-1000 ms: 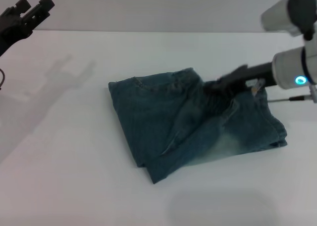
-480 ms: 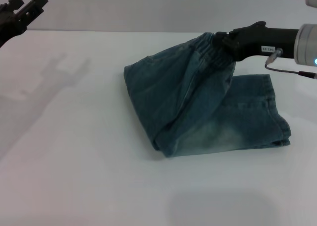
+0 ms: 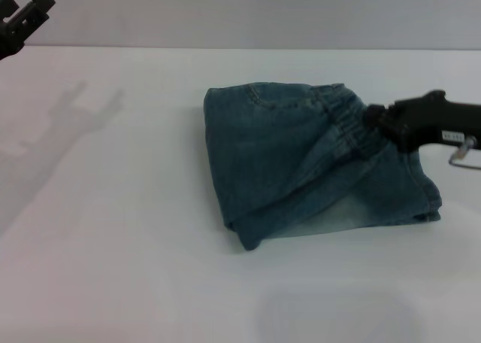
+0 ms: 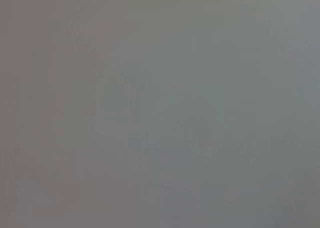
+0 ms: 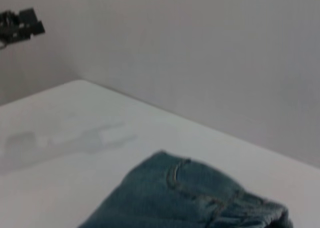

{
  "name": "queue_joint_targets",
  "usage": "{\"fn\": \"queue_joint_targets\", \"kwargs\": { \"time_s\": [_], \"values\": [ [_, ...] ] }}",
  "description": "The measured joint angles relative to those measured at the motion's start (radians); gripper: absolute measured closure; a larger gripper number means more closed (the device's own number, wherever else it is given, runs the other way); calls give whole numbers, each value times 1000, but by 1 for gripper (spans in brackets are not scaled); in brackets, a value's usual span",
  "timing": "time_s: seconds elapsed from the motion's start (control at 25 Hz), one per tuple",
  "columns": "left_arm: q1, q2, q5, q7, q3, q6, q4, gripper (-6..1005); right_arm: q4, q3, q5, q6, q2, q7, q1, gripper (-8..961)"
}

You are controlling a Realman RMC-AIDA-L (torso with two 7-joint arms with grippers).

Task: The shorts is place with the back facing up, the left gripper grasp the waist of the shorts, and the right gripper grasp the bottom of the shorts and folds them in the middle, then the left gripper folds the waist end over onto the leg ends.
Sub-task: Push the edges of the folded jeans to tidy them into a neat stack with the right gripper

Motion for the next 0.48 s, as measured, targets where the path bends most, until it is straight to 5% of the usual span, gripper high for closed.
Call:
{"fn": "queue_joint_targets", "kwargs": {
  "time_s": [0.48],
  "values": [
    [-9,1,2,8,-7,-28,0,155,63,76,1,-79,-6,-130,-31,944]
  ]
}}
